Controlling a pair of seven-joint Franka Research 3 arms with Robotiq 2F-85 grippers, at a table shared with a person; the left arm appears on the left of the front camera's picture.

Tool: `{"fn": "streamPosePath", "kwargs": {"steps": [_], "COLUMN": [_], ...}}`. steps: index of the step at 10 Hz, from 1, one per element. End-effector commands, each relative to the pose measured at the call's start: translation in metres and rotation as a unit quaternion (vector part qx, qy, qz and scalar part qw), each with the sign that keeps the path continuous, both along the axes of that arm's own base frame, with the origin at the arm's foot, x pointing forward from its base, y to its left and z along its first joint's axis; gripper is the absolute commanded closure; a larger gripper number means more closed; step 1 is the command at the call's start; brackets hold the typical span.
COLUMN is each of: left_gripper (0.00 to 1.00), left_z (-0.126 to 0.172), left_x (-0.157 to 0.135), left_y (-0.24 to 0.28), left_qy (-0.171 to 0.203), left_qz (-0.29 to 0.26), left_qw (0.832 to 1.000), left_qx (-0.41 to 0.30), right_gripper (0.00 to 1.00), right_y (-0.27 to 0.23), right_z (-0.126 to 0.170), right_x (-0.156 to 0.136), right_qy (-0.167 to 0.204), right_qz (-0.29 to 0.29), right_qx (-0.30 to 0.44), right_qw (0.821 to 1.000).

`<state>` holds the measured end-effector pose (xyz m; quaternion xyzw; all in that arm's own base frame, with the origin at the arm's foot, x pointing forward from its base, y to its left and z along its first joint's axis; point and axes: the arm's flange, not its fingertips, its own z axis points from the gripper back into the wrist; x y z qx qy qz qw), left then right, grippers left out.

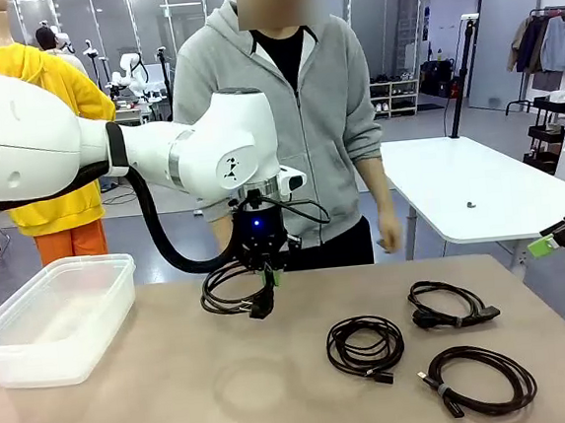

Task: Organize and store the cables.
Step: Place the Power Cable into the Organizing box.

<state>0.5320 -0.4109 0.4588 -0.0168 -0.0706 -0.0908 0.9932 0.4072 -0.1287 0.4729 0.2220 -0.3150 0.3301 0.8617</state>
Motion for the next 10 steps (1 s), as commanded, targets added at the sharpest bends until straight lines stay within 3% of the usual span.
{"fn": "streamPosePath", "kwargs": {"steps": [1,4,6,8,10], "left_gripper": [0.82,0.82,0.82,0.82,0.82], "left_z": [0.015,0.038,0.052,0.072,0.073], "left_x": [0.009,0.011,0.008,0.007,0.005], "left_y": [0.020,0.094,0.147,0.216,0.276], "left_qy": [-0.027,-0.036,-0.069,-0.103,-0.115], "left_qz": [-0.057,-0.100,-0.114,-0.090,-0.066], "left_qw": [0.998,0.994,0.991,0.991,0.991], "left_qx": [0.016,0.007,-0.002,-0.004,0.010], "right_gripper": [0.00,0.00,0.00,0.00,0.00], "right_y": [0.000,0.000,0.000,0.000,0.000], "right_z": [0.000,0.000,0.000,0.000,0.000], "right_x": [-0.001,-0.001,-0.001,-0.001,-0.001], "right_qy": [-0.003,-0.003,-0.003,-0.003,-0.003], "right_qz": [0.003,0.003,0.003,0.003,0.003], "right_qx": [0.003,0.003,0.003,0.003,0.003], "right_qw": [1.000,1.000,1.000,1.000,1.000]}}
